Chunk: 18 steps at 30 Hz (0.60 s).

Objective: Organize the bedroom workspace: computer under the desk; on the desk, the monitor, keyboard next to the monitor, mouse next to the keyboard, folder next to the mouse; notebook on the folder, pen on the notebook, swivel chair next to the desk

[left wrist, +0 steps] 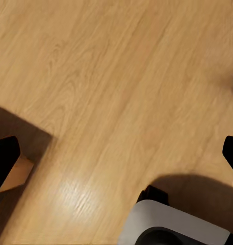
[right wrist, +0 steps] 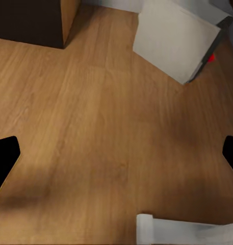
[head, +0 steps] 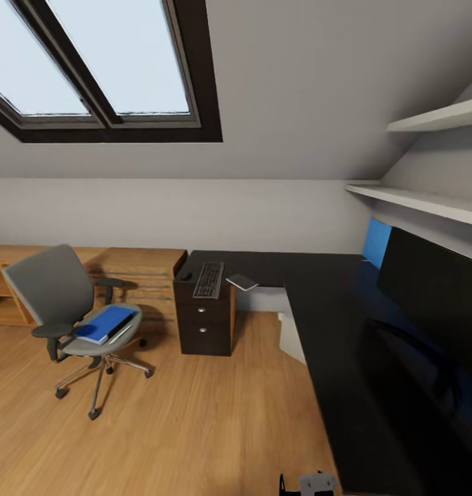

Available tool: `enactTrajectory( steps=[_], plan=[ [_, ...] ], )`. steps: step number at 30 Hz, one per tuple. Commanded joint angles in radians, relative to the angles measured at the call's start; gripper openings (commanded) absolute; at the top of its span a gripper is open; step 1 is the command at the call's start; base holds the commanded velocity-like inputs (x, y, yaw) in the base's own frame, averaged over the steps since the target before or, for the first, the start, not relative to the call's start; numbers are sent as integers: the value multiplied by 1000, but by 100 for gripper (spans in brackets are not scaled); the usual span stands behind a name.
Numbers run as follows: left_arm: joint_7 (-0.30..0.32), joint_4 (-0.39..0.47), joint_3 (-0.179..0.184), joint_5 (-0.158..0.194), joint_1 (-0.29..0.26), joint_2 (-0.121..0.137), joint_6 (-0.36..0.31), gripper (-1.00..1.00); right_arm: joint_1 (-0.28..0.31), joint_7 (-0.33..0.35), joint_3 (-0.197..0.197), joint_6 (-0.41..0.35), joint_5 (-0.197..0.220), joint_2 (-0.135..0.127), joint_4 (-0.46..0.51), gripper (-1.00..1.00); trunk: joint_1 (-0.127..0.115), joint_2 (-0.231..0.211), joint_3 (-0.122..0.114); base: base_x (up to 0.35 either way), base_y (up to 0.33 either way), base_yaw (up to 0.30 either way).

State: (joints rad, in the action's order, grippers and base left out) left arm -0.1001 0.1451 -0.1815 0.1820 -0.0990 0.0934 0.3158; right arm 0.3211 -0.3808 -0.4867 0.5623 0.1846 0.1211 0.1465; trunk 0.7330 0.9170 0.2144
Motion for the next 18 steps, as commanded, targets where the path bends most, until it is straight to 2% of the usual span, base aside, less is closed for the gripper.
enactTrajectory(
  steps=[1, 18],
  plan=[
    [0, -1, 4, 10, -1, 0, 3, 100, 1, -4, -9, 4, 9, 0, -1, 100, 1, 1, 1, 261, 251, 0],
    [0, -1, 4, 10, -1, 0, -1, 100, 1, -4, -9, 5, 10, 0, -1, 100, 1, 1, 1, 269, 239, -14]
  ],
)
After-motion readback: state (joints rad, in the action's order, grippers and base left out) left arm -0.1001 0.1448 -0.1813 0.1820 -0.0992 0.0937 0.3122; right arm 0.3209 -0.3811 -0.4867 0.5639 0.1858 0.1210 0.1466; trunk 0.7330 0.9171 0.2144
